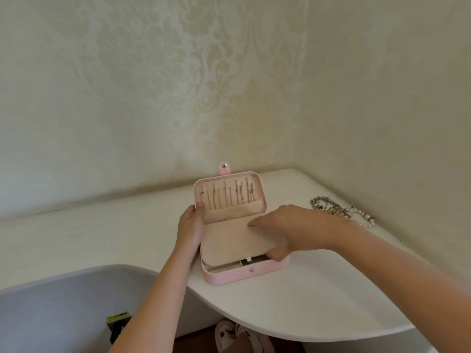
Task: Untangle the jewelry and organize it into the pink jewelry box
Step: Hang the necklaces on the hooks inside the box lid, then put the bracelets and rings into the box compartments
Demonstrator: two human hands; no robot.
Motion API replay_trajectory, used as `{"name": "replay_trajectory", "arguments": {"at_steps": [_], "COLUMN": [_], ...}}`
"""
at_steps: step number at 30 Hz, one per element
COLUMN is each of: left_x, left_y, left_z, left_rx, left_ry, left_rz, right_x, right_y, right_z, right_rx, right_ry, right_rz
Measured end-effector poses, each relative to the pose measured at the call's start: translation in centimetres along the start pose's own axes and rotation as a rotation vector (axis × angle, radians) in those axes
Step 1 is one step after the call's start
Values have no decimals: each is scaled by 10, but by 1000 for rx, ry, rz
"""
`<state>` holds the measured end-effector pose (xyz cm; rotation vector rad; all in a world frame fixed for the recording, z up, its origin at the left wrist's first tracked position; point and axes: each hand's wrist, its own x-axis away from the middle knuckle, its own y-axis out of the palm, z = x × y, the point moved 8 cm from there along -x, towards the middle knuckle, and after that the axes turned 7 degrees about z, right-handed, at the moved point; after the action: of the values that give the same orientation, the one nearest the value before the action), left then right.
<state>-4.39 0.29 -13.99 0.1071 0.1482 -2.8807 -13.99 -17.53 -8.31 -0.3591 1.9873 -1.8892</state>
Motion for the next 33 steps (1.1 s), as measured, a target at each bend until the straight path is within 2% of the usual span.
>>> {"name": "replay_trajectory", "arguments": {"at_steps": [2,5,7,9,12,14,17,21,24,29,33], "left_x": [5,7,11,14,18,17,13,7,6,8,10], "left_y": [0,3,7,12,18,19,19,21,20,16,14], "left_z": [2,1,2,3,11,9,3,0,0,3,9], "left_rx": [109,272,280,243,24,-80,-156,-113,-96,-105,-267], "left_ry": [-41,-132,-125,-94,46,69,72,76,85,109,190], "left_rz": [-7,-57,-117,-134,-191,-202,-199,-175,-160,-118,-49], "right_x": [1,-3,-12,-28,-52,-55,-36,5,19,23,18], "right_y": [-9,-34,-54,-68,-70,-65,-51,-17,12,20,22], "right_z": [-2,14,27,44,78,111,163,199,204,205,197], "right_rx": [54,-93,-124,-98,-83,-120,-60,-15,-57,-113,-127], "right_ry": [-51,-16,18,109,262,376,554,747,754,779,777], "right_rz": [74,213,351,414,385,358,314,181,139,352,208]}}
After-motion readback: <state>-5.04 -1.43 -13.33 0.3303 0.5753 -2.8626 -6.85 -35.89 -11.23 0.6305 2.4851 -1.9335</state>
